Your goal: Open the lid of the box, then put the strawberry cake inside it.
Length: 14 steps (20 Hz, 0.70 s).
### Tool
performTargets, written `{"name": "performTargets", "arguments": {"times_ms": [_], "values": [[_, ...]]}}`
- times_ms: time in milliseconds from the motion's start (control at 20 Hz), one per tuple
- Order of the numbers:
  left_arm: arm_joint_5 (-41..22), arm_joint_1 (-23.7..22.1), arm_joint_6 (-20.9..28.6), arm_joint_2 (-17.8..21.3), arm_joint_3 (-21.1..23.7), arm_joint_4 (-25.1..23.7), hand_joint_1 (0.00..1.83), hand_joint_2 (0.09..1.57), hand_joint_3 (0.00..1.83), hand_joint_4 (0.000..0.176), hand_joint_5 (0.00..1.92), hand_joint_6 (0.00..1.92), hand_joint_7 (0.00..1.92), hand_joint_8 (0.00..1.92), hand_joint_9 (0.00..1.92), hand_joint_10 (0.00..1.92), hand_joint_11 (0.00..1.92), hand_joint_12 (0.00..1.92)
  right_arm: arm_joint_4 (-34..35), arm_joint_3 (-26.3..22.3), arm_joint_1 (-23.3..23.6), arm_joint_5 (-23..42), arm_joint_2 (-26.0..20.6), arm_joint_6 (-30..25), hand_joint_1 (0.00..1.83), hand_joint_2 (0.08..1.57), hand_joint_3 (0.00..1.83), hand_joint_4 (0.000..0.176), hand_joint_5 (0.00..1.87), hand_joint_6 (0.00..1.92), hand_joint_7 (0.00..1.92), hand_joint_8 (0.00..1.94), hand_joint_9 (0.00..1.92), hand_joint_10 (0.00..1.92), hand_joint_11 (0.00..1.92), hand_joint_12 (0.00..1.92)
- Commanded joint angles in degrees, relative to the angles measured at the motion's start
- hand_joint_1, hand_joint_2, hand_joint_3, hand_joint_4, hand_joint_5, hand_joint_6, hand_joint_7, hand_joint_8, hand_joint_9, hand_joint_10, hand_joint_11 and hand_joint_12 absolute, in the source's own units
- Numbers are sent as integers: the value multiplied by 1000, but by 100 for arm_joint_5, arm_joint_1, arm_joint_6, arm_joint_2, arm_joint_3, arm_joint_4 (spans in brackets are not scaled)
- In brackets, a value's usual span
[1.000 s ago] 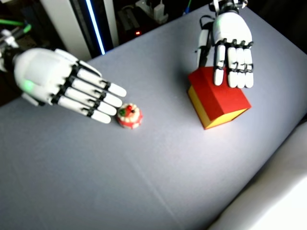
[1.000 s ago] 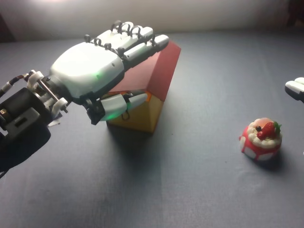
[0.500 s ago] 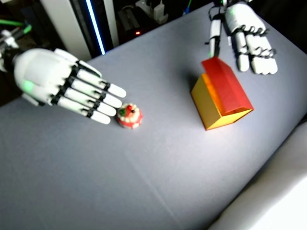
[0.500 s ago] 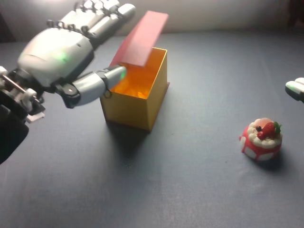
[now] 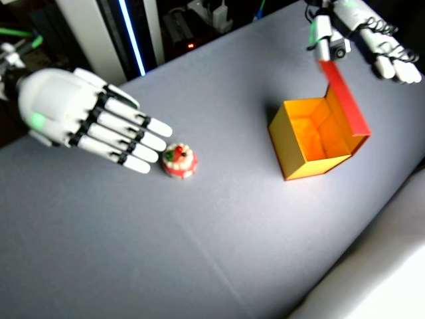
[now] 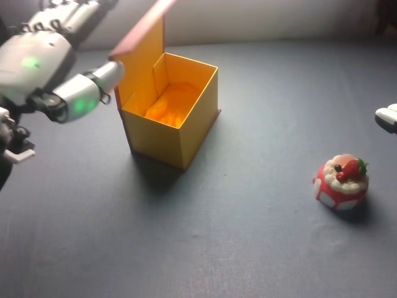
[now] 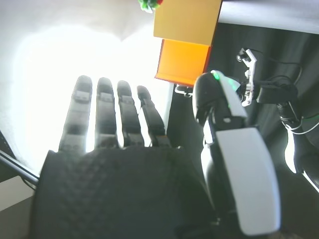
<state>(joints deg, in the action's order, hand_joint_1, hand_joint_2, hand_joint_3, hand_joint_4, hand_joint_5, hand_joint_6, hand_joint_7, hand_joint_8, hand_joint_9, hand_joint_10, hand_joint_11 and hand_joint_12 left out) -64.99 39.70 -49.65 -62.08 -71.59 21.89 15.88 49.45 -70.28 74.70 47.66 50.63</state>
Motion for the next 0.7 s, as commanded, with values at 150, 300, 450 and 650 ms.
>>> {"name": "performTargets", "arguments": {"times_ms": [150,300,450,650], "values": [[-866,109,112,81,-145,354,250,1477,9,152,0,0,0,0,0,0,0,0,8,24,-3,714,2,-56,413,1368,1,0,0,0,0,0,0,0,0,0],[-768,263,178,139,-205,619,510,1466,0,133,0,0,0,0,0,0,0,0,10,24,-3,714,1,-56,464,1365,0,0,0,0,0,0,0,0,0,0],[-746,389,177,241,-127,492,578,1380,0,138,0,0,0,0,0,0,0,0,9,26,-3,715,0,-62,521,1353,0,0,0,0,0,0,0,0,0,0],[-636,425,-208,519,241,-169,693,1309,0,129,0,0,0,0,0,0,0,32,-26,42,32,713,-6,-89,625,1326,0,0,0,0,0,0,0,0,0,0]]}}
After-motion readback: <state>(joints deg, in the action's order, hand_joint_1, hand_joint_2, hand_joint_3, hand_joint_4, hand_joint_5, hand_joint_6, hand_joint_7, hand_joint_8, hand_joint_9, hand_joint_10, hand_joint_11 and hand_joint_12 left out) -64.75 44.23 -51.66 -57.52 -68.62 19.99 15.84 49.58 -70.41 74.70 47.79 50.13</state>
